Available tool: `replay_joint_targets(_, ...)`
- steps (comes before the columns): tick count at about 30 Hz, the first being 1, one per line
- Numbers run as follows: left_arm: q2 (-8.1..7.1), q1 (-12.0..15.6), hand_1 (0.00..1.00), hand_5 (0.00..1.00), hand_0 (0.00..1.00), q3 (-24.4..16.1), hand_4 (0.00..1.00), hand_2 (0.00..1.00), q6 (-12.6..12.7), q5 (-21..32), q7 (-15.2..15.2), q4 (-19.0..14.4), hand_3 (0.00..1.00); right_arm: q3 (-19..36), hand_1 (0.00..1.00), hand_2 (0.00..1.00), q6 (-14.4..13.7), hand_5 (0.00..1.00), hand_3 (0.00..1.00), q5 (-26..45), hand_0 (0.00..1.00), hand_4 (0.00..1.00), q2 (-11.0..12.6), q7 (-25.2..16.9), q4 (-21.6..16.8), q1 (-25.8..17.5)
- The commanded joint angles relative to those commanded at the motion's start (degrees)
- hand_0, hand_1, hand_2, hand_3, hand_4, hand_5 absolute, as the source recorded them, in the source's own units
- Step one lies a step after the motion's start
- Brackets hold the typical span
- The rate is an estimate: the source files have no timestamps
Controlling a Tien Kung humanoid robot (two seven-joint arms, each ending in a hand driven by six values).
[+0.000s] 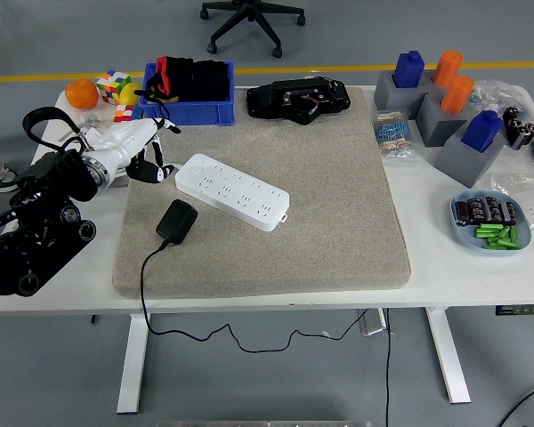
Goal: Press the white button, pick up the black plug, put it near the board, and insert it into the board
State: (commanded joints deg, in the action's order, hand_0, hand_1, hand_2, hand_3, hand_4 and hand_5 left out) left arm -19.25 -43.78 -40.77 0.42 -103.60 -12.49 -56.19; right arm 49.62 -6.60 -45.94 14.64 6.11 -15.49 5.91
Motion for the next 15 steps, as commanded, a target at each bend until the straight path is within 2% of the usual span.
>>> replay_joint_targets(3,0.58,-1.5,0.071,0.002,0.046,1.6,0.436,0.209,-0.8,0.2,-0.6,1.8,0.742,-0.1,0.656,0.655,0.0,0.505,0.633,0.0,0.822,0.759,0.0,0.0,0.0,0.0)
replay_joint_targets(4,1.00,-2.6,0.030,0.002,0.013,2.8,0.364,0.165,-1.2,0.5,-0.8,3.0,0.728,-0.2,0.655,0.655,0.0,0.504,0.634,0.1,0.822,0.759,0.0,0.0,0.0,0.0)
replay_joint_targets(9,2.35,-5.6,0.030,0.002,0.013,7.8,0.364,0.165,-2.1,2.0,-0.9,7.3,0.728,-0.3,0.655,0.655,0.0,0.504,0.634,0.1,0.822,0.759,0.0,0.0,0.0,0.0)
replay_joint_targets(10,2.58,-5.9,0.039,0.002,0.012,8.7,0.398,0.176,-2.1,2.4,-0.8,7.8,0.728,-0.3,0.656,0.655,0.0,0.502,0.634,0.1,0.822,0.760,0.0,0.0,0.0,0.0)
replay_joint_targets(15,4.30,-7.6,0.039,0.002,0.012,13.5,0.398,0.176,-2.1,4.6,-0.5,11.0,0.728,-0.7,0.656,0.655,0.1,0.502,0.634,0.3,0.822,0.760,0.0,0.1,0.1,0.0)
